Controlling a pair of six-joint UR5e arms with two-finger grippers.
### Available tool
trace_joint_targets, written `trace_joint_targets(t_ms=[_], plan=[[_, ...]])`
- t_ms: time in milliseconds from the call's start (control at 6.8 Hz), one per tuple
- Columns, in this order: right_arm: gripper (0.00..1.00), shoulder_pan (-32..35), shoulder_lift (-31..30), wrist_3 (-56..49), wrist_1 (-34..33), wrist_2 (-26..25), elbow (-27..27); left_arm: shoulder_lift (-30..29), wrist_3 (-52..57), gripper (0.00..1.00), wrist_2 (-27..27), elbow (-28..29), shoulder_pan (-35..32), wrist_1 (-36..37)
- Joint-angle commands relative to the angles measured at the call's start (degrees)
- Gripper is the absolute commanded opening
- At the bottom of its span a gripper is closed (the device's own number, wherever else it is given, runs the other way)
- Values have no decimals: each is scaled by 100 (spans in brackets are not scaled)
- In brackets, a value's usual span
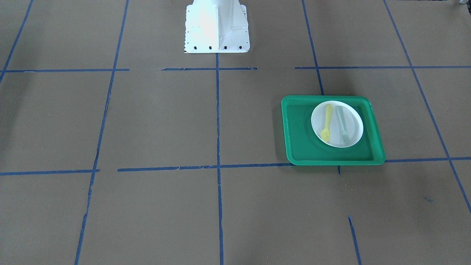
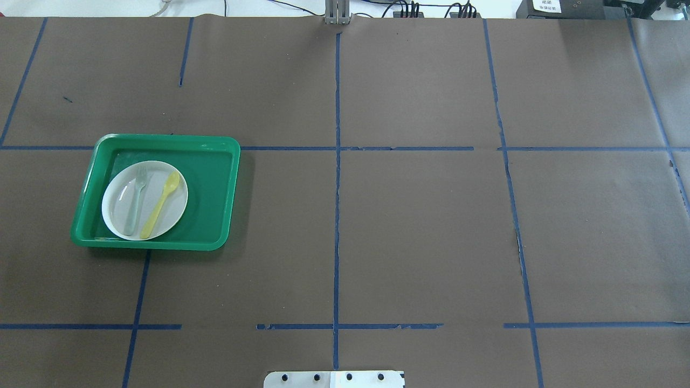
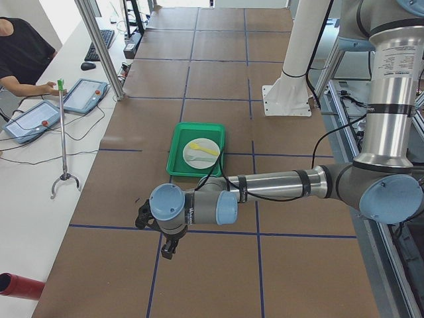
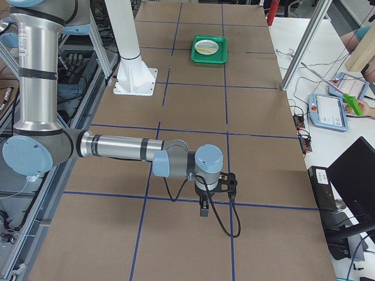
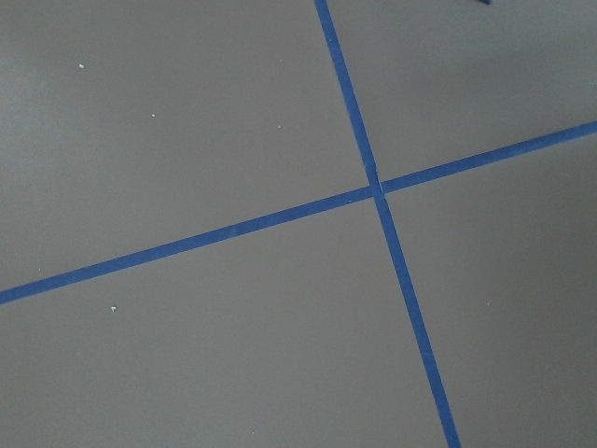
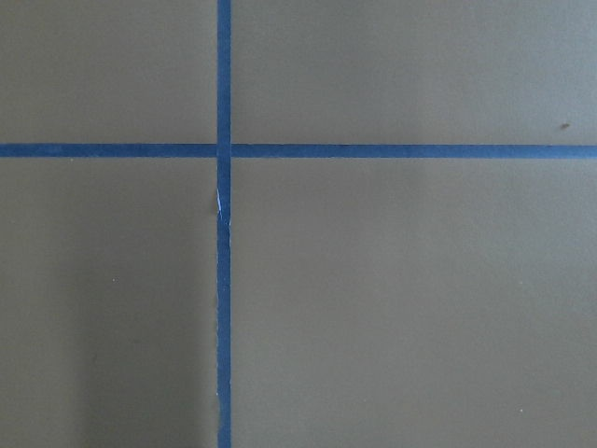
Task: Place spoon
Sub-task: 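Move the left gripper over the yellow spoon on the white plate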
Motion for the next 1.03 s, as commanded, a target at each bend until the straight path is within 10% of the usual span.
trace_joint_targets(t_ms=[0,441,882], plan=[[100,0,0,0,0,0,2,59,-135,100,-33,-59,7,272],[100,0,0,0,0,0,2,-161,-216,100,90,-244,-10,820],[100,0,0,0,0,0,-7,306,-1862,100,72,-585,250,-513]])
